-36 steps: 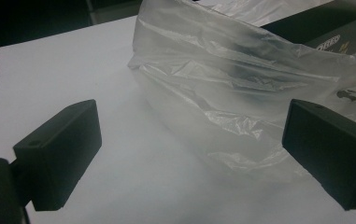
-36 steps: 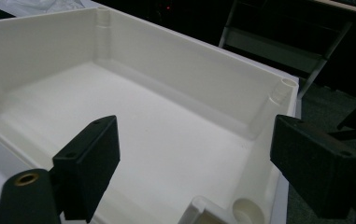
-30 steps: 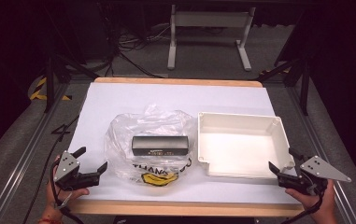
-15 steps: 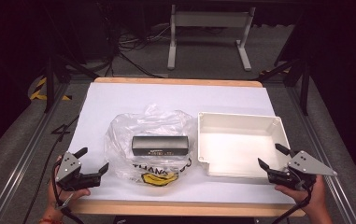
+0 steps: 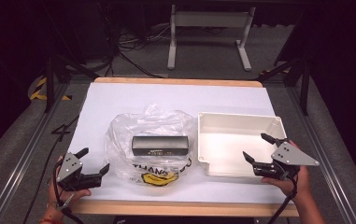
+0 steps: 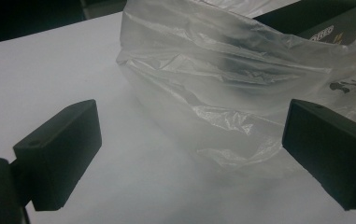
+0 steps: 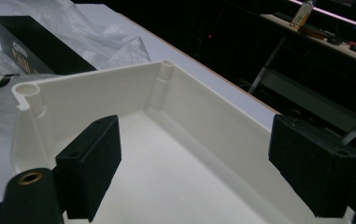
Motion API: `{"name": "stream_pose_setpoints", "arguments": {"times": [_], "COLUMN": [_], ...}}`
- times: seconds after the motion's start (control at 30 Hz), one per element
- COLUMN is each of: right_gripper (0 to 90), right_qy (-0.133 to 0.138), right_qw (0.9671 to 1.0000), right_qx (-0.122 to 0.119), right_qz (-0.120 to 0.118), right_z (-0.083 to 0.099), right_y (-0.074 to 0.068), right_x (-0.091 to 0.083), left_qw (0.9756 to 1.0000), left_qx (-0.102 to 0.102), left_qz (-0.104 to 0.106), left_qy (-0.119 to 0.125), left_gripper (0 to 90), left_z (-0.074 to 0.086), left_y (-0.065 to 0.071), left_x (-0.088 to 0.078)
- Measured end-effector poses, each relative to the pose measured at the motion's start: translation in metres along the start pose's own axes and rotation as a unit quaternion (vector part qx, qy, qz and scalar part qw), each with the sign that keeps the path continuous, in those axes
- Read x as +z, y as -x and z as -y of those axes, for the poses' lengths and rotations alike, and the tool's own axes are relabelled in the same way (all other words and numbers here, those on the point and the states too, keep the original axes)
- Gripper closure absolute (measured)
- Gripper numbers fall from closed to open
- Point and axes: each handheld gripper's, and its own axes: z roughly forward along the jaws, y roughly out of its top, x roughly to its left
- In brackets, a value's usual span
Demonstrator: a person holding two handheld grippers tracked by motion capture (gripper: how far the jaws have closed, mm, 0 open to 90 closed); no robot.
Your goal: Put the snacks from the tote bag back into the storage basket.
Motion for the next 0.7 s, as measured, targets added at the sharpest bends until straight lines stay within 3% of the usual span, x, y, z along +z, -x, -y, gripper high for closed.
{"name": "stream_pose_setpoints", "arguments": {"times": [0.07,0.1,0.3,0.7], "right_gripper": [20.8,24.1,25.0,28.3], "right_qy": [0.005,0.010,0.022,0.018], "right_qw": [1.0000,0.9998,0.9984,0.9957], "right_qx": [0.002,0.002,0.000,-0.007], "right_qz": [-0.003,-0.015,-0.052,-0.090], "right_z": [-0.004,-0.007,-0.019,-0.037], "right_y": [-0.001,-0.001,-0.007,-0.017], "right_x": [0.004,0.007,0.026,0.058], "left_qw": [1.0000,1.0000,1.0000,1.0000], "left_qx": [0.001,0.001,0.002,0.003], "left_qz": [0.000,0.000,0.000,0.000], "left_qy": [0.000,-0.001,0.000,-0.001], "left_gripper": [5.7,5.7,5.7,5.7], "left_z": [0.000,0.000,0.000,0.000], "left_y": [0.000,0.000,0.000,0.000], "left_x": [0.000,0.000,0.001,0.000]}}
